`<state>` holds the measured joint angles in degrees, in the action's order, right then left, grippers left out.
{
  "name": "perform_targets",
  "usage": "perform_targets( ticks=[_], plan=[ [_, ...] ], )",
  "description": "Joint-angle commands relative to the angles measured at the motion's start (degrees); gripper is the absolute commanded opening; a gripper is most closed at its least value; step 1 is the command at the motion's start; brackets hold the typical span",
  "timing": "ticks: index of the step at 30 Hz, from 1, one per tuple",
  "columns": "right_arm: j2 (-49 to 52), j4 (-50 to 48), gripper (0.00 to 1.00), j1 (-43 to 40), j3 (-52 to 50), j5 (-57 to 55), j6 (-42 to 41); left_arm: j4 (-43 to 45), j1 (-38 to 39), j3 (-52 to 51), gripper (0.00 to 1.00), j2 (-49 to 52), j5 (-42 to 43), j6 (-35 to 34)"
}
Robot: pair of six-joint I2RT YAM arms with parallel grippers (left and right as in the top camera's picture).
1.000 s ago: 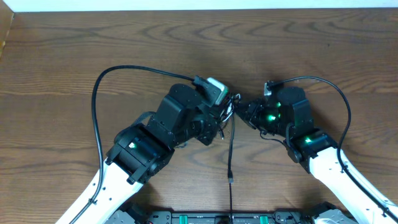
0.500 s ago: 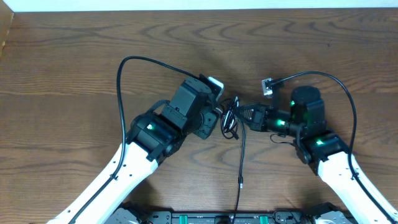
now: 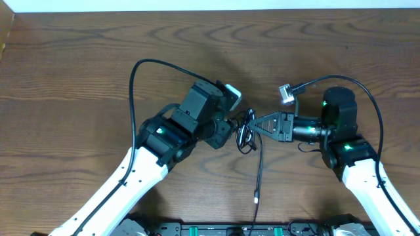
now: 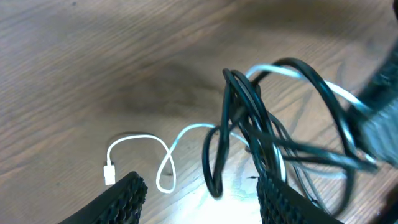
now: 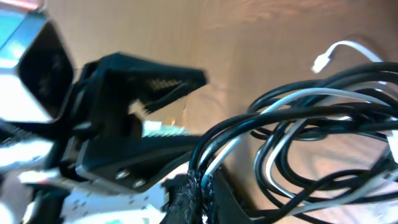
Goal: Untangle cables
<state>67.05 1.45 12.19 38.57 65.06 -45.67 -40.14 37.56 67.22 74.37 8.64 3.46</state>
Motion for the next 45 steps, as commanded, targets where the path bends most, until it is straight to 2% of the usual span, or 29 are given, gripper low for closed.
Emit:
perform_targets(
  ticks=[1,9,10,11,13,14,21,27,33,37,42,45],
  plan=[
    [-0.83,-0.42,0.01,-0.46,0.04,8.37,-1.27,0.33,-0.20,1.22,0.59,2.75,1.46,1.07],
    [-0.83,-0.63,0.01,-1.11,0.04,11.69,-2.78,0.83,-0.20,1.22,0.58,6.93,1.49,1.03],
    [-0.83,-0.66,0.01,-1.11,0.04,11.89,-3.21,0.96,-0.20,1.22,0.55,7.43,1.49,1.01],
    [-0.83,-0.63,0.01,-1.11,0.04,12.09,-3.19,1.20,-0.20,1.22,0.47,7.91,1.55,1.01],
    [-0.83,-0.61,0.01,-1.11,0.04,12.24,-3.15,2.29,-0.20,1.22,0.12,8.76,3.52,1.01],
    [-0.83,-0.61,0.01,-1.11,0.04,11.85,-3.10,3.08,-0.20,1.22,0.08,8.92,4.72,0.96],
    [-0.81,1.25,0.02,-1.11,0.02,0.42,1.84,7.45,-1.33,1.27,0.07,3.32,6.97,-1.38],
    [-0.83,10.34,0.01,-1.46,0.04,-12.98,7.80,6.29,-6.82,1.27,0.07,-6.73,6.25,-1.62],
    [-0.83,18.56,0.02,-4.15,0.04,-25.09,8.52,4.22,-13.40,1.27,0.07,-15.13,6.16,-3.56],
    [-0.83,23.04,0.02,-4.48,0.04,-36.06,8.50,2.27,-14.25,1.27,0.08,-16.96,6.16,-3.76],
    [-0.83,23.39,0.02,-4.11,0.04,-37.18,11.15,-0.96,-14.25,1.25,0.08,-14.95,6.01,-3.76],
    [-0.81,24.06,0.08,-3.93,0.04,-37.29,14.97,-4.31,-14.25,1.25,0.36,-12.09,2.84,-7.21]
  ],
)
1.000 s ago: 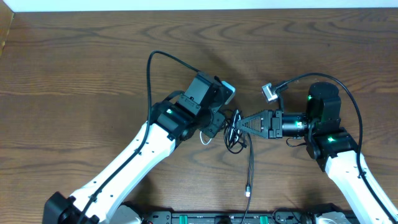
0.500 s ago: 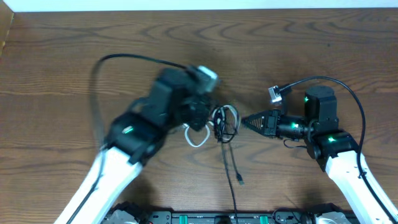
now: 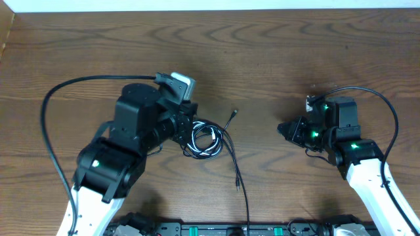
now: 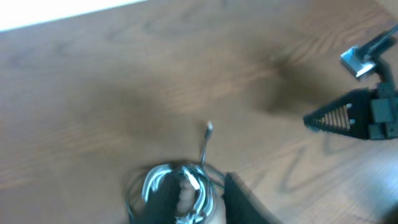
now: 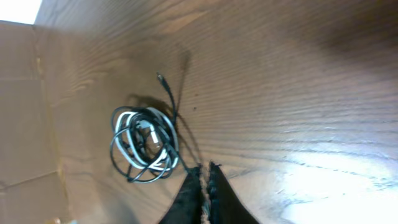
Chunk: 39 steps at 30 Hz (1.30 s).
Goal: Untangle cables
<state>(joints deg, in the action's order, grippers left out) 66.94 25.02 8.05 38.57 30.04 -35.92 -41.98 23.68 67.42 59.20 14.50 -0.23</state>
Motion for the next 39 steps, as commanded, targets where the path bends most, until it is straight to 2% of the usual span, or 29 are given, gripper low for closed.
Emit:
perform_targets(
  ticks=[1,5,13,18,19,20,24,30,39],
  plan=[
    [-0.70,0.85,0.08,0.20,0.02,-2.29,6.05,-3.69,-0.37,1.05,0.38,4.22,-5.90,-6.08],
    [-0.70,2.12,0.09,0.17,0.04,-2.32,8.48,-7.78,-0.90,1.03,0.40,8.61,-17.44,-17.55],
    [-0.70,3.69,0.12,0.17,0.04,-2.54,8.85,-11.15,-4.52,0.57,0.42,16.90,-22.08,-33.42],
    [-0.70,4.48,0.13,0.17,0.04,-2.56,9.90,-6.34,-5.11,-5.90,0.65,19.45,-21.16,-31.58],
    [-0.70,4.52,0.14,0.17,0.04,-2.54,9.88,-4.90,-5.25,-7.82,0.76,19.45,-20.94,-31.63],
    [-0.70,4.59,0.14,0.17,0.04,-2.54,9.88,-3.93,-5.46,-9.22,0.82,19.45,-20.65,-32.20],
    [-0.70,4.83,0.15,0.17,0.04,-2.54,9.88,2.16,-8.59,-15.26,0.85,19.47,-17.53,-35.93],
    [-0.70,4.83,0.15,0.20,0.04,-2.54,9.88,9.31,-10.71,-19.96,0.84,19.74,-17.51,-35.98],
    [-0.70,5.29,0.16,0.20,0.04,-2.54,9.88,16.41,-8.22,-24.17,0.84,23.71,-15.41,-30.23]
  ],
)
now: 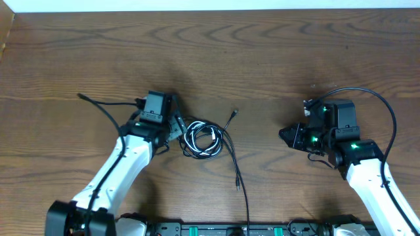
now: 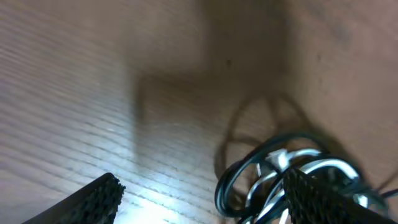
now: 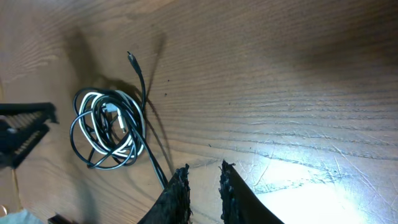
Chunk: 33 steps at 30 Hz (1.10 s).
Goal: Untangle cables
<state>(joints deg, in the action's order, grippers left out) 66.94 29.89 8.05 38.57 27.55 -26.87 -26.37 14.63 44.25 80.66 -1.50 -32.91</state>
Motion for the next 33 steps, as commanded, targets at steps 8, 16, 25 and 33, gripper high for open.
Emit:
perform_targets(
  ticks=[8,16,25,33],
  plan=[
    [-0.70,2.93,0.16,0.20,0.02,-0.52,0.85,6.34,0.98,-1.03,0.77,11.56,0.70,2.45],
    [-0.70,2.93,0.16,0.20,0.02,-0.66,0.85,10.47,3.80,-1.03,0.50,15.96,0.66,2.91],
    [-0.70,3.13,0.17,0.20,0.02,-0.66,0.85,12.35,5.57,-1.03,0.07,16.22,1.31,0.70],
    [-0.70,3.34,0.17,0.20,0.02,-0.63,0.85,18.29,4.44,-1.01,0.07,16.20,21.70,2.25]
  ],
)
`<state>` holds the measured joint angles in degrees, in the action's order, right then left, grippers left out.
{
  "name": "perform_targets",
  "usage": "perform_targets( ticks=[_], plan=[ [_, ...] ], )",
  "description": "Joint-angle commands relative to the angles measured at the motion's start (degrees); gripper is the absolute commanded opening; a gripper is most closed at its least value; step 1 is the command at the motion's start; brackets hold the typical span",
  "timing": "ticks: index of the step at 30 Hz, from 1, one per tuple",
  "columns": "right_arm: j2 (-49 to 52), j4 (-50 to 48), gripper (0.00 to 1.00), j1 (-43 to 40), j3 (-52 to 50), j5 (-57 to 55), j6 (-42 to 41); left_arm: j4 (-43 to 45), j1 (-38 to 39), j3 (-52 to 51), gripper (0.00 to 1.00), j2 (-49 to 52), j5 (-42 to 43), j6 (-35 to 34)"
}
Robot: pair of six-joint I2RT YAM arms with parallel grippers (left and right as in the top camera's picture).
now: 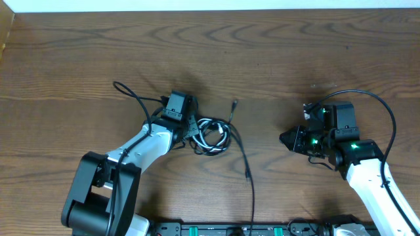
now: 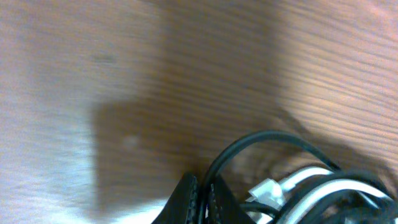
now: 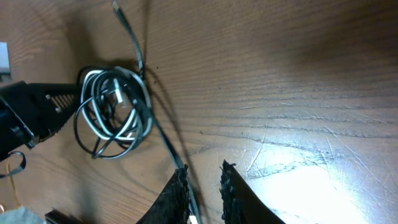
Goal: Untangle cables
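Note:
A coiled bundle of black and white cables (image 1: 211, 134) lies on the wooden table (image 1: 216, 46) left of centre; the right wrist view shows this bundle (image 3: 115, 112) too. One black cable tail ends in a plug (image 1: 235, 103), and another long tail (image 1: 251, 196) runs toward the near edge. My left gripper (image 1: 191, 129) lies low at the bundle's left side. In its wrist view the left gripper (image 2: 200, 182) is shut on a black loop (image 2: 249, 146). My right gripper (image 1: 282, 138) hovers to the right, well apart from the bundle; the right gripper (image 3: 204, 169) is slightly open and empty.
The left arm's own black lead (image 1: 134, 95) loops over the table behind it. The right arm's lead (image 1: 377, 105) arcs at the right. A white strip (image 1: 210, 5) marks the far table edge.
My left gripper, open beside the bundle's left edge before, is now shut on a black loop there. The bundle and its long tail sit slightly further right. The right arm has barely moved.
First both grippers met at the bundle mid-table, the right one shut on its cables. Then the bundle lay left of centre with the right gripper shut and empty far right. Later the left gripper lay open beside it and the right stood slightly open. Now the left grips a loop.

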<state>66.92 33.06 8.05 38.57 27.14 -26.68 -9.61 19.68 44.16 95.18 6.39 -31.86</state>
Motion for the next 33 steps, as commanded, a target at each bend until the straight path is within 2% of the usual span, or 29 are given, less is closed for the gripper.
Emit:
perform_targets(
  ticks=[1,4,9,13,19,22,26,30,33],
  plan=[
    [-0.68,0.22,0.17,0.20,0.02,-0.24,0.66,3.56,-0.85,-0.92,0.07,1.68,19.34,3.32],
    [-0.68,0.63,0.17,0.20,0.02,-0.22,1.11,8.92,-1.57,-0.92,0.07,1.68,31.95,4.63],
    [-0.68,1.46,0.18,0.20,0.00,-0.20,2.14,14.82,-1.22,-0.92,0.08,1.68,44.63,4.63],
    [-0.68,1.49,0.19,0.20,0.00,1.01,2.12,15.34,-1.25,-0.92,0.08,1.68,47.43,4.63],
    [-0.04,-0.07,0.24,1.18,-0.09,10.14,2.10,21.00,-1.25,-0.92,0.07,1.68,54.16,4.61],
    [1.14,-4.59,0.26,3.48,-0.37,12.17,0.92,21.97,-1.25,-0.92,0.07,1.68,54.51,4.37],
    [4.96,-14.36,0.27,7.21,-0.44,12.00,-4.74,21.97,-1.22,-0.92,0.07,1.68,54.51,4.35],
    [9.86,-18.38,0.22,8.87,-0.44,8.85,-11.08,21.97,-1.25,-0.92,0.07,1.68,54.64,4.13],
    [13.79,-20.63,0.20,9.99,-0.44,9.60,-11.67,22.01,-1.25,-0.92,0.07,1.68,54.69,3.78]
  ],
)
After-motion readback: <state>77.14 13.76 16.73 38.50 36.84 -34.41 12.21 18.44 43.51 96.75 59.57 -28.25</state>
